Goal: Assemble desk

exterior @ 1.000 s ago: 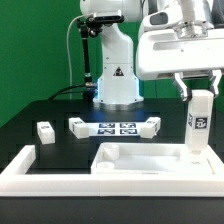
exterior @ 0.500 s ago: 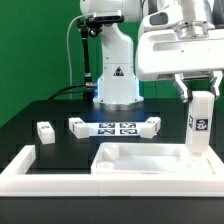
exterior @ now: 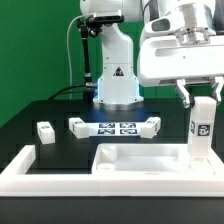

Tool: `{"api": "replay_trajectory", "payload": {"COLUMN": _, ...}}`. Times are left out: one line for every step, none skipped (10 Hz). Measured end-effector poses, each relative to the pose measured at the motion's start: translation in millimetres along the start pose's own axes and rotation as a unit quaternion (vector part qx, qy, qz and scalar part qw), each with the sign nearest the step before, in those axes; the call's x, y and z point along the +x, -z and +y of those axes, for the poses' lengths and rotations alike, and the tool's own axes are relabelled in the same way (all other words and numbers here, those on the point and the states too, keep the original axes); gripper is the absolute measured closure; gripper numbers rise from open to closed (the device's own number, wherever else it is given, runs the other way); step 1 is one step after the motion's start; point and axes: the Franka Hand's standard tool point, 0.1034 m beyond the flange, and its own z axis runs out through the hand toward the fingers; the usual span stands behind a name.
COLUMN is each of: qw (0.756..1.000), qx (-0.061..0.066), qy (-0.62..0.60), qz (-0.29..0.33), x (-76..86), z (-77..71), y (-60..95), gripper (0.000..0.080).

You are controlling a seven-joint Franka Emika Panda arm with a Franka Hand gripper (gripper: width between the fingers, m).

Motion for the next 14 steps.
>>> {"api": "replay_trajectory", "payload": {"qw": 1.0, "qx": 0.0, "qy": 0.001, "qz": 0.002, "x": -1.5, "z": -0.8, "y": -2.4, "gripper": 0.0509}}
{"api": "replay_trajectory", "payload": {"qw": 1.0, "qx": 0.001, "qy": 0.003, "qz": 0.002, "x": -5.6, "z": -3.9, "y": -7.0, "gripper": 0.0509}}
{"api": "replay_trajectory", "payload": {"qw": 1.0, "qx": 0.001, "qy": 0.005, "qz": 0.006, "x": -6.7, "z": -5.5, "y": -11.8, "gripper": 0.0509}}
{"api": "replay_trajectory", "payload": {"qw": 1.0, "qx": 0.001, "qy": 0.007, "qz": 0.019, "x": -5.5, "z": -7.0, "y": -13.3, "gripper": 0.0509}}
{"api": "replay_trajectory", "payload": {"qw": 0.999, "qx": 0.0, "qy": 0.007, "qz": 0.033, "x": -4.3, "z": -6.5, "y": -13.6, "gripper": 0.0509}}
{"api": "replay_trajectory", "payload": {"qw": 0.999, "qx": 0.0, "qy": 0.007, "qz": 0.032, "x": -4.1, "z": -6.2, "y": -13.6, "gripper": 0.0509}}
{"api": "replay_trajectory", "payload": {"qw": 0.999, "qx": 0.0, "qy": 0.008, "qz": 0.031, "x": -4.5, "z": -6.3, "y": -13.9, "gripper": 0.0419}}
{"api": "replay_trajectory", "payload": {"qw": 0.999, "qx": 0.0, "qy": 0.008, "qz": 0.031, "x": -4.6, "z": -6.3, "y": -14.0, "gripper": 0.0241}}
{"api": "replay_trajectory", "payload": {"qw": 0.999, "qx": 0.0, "qy": 0.008, "qz": 0.031, "x": -4.7, "z": -6.2, "y": -14.1, "gripper": 0.0241}}
{"api": "replay_trajectory", "payload": {"qw": 0.999, "qx": 0.0, "qy": 0.008, "qz": 0.031, "x": -4.8, "z": -6.2, "y": -14.2, "gripper": 0.0178}}
{"api": "replay_trajectory", "payload": {"qw": 0.999, "qx": 0.0, "qy": 0.008, "qz": 0.031, "x": -4.9, "z": -6.2, "y": -14.3, "gripper": 0.0155}}
{"api": "replay_trajectory", "payload": {"qw": 0.999, "qx": 0.0, "qy": 0.008, "qz": 0.031, "x": -5.0, "z": -6.2, "y": -14.3, "gripper": 0.0155}}
{"api": "replay_trajectory", "payload": {"qw": 0.999, "qx": 0.0, "qy": 0.009, "qz": 0.031, "x": -5.0, "z": -6.2, "y": -14.4, "gripper": 0.0151}}
{"api": "replay_trajectory", "payload": {"qw": 0.999, "qx": 0.0, "qy": 0.009, "qz": 0.031, "x": -5.1, "z": -6.2, "y": -14.4, "gripper": 0.015}}
